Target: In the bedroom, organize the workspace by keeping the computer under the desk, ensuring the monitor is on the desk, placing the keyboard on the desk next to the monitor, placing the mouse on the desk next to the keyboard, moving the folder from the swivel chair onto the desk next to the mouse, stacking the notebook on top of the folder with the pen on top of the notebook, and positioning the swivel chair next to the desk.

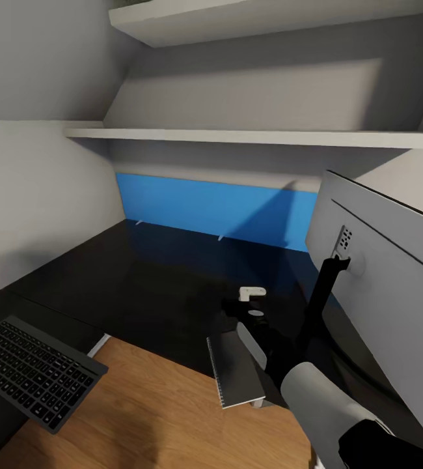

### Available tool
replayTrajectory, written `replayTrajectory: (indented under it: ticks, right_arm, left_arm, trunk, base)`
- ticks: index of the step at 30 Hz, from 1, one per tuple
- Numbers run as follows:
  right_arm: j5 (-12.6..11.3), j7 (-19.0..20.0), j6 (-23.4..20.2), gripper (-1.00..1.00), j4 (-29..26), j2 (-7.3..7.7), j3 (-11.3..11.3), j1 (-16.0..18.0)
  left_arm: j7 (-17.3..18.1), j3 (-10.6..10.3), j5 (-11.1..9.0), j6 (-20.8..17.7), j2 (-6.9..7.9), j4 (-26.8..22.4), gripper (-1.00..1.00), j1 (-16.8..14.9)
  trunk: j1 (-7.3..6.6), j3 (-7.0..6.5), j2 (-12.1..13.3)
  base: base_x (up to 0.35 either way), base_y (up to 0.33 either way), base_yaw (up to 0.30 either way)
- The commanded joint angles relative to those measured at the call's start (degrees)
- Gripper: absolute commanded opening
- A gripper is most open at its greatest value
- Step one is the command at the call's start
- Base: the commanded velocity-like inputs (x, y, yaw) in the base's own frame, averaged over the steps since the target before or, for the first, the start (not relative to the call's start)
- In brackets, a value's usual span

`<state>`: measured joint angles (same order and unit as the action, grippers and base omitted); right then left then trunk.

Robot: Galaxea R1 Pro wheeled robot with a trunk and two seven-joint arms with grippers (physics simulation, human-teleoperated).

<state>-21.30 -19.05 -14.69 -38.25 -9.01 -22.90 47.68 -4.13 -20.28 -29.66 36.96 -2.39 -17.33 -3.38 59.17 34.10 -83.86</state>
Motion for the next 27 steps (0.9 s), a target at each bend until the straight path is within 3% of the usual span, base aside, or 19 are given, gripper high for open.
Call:
replayTrajectory:
  ticks: [1, 9, 17, 21, 27]
  right_arm:
    - [-0.51, -0.51, -0.89, 1.00, -1.20, 0.17, -0.29, 0.04]
    - [-0.67, -0.54, -5.49, 1.00, -11.06, 0.68, -0.37, -0.56]
    - [-0.75, -0.52, -8.89, 1.00, -18.89, 0.73, -0.48, -4.13]
    - [-0.74, -0.40, -10.88, 1.00, -22.61, 0.75, -0.55, -6.28]
    - [-0.69, -0.18, -11.05, 1.00, -23.34, 0.81, -0.56, -8.16]
  left_arm:
    - [-0.42, -0.48, -0.20, 0.23, 0.03, 0.02, 1.00, -0.04]
    - [-0.43, -0.49, -0.22, 0.09, 0.02, 0.02, 1.00, -0.04]
    - [-0.39, -0.51, -0.22, 0.05, -0.01, 0.02, 1.00, -0.04]
    - [-0.36, -0.55, -0.23, 0.04, -0.06, 0.02, 1.00, -0.04]
    - [-0.35, -0.57, -0.18, 0.11, -0.07, 0.02, 1.00, -0.04]
  trunk:
    - [-0.23, -0.13, 0.39]
    - [-1.99, -1.57, 3.60]
    - [-3.74, -3.00, 6.80]
    - [-3.74, -3.00, 6.80]
    - [-3.74, -3.00, 6.80]
  base:
    - [0.000, 0.000, 0.000]
    - [0.000, 0.000, 0.000]
    - [0.000, 0.000, 0.000]
    - [0.000, 0.000, 0.000]
    - [0.000, 0.000, 0.000]
